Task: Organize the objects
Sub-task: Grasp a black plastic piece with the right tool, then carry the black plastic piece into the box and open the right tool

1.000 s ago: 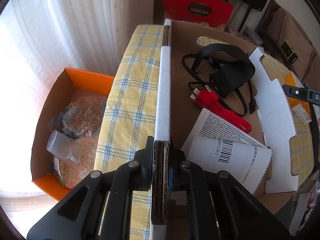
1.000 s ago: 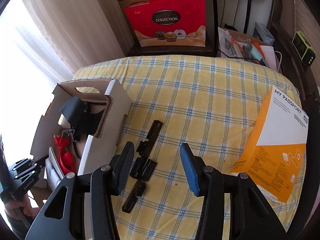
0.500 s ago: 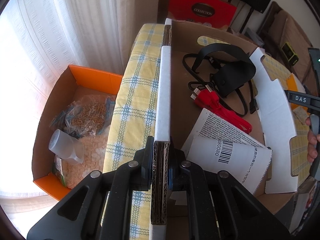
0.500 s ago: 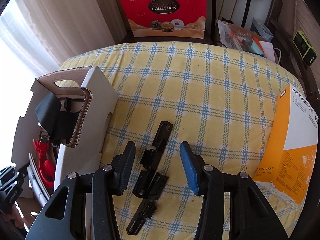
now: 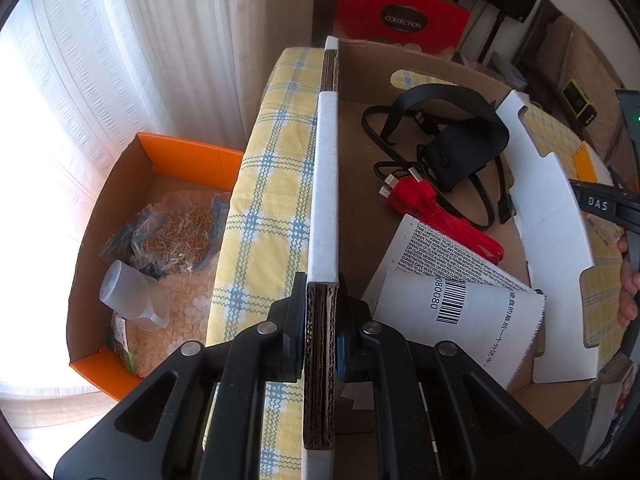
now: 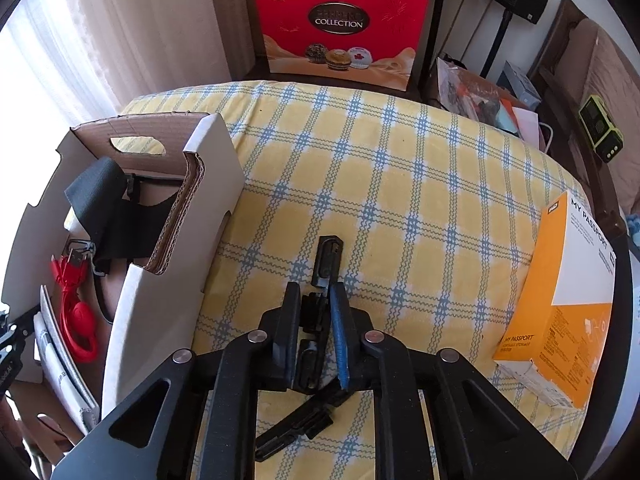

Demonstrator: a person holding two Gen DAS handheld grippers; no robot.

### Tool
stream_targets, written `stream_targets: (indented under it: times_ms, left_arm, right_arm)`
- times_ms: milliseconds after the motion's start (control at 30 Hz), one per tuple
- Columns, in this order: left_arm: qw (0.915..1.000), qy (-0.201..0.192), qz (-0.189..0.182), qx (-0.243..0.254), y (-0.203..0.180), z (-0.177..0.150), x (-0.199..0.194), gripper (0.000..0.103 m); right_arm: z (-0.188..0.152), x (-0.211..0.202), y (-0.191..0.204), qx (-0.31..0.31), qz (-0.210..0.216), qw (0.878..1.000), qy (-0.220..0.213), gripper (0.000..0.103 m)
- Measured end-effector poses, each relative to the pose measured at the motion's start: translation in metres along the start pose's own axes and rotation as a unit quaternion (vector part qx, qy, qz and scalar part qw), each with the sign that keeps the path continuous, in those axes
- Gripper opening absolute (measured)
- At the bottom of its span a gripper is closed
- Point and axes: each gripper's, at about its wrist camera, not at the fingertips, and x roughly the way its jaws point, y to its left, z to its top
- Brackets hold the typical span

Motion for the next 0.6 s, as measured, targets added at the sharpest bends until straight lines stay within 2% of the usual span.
stream_targets:
  times_ms: [300, 433, 600]
  left_arm:
    - [1.0000, 0.000, -0.001, 0.001, 0.000, 0.000, 0.000, 0.010]
    - [1.0000, 0.000, -0.001, 0.002, -0.002, 0.000, 0.000, 0.010]
    - [0.9999, 0.000, -0.003, 0.010, -0.011, 0.000, 0.001, 0.010]
  right_arm:
    - [0.009, -0.026, -0.013, 0.020, 0.029, 0.999, -0.020, 0.010]
    - [0.015, -0.055, -0.014, 0.025, 0.058, 0.997, -0.043, 0.010]
    - [0.022, -0.091, 0.005, 0.011, 0.105, 0.992, -0.067, 0.010]
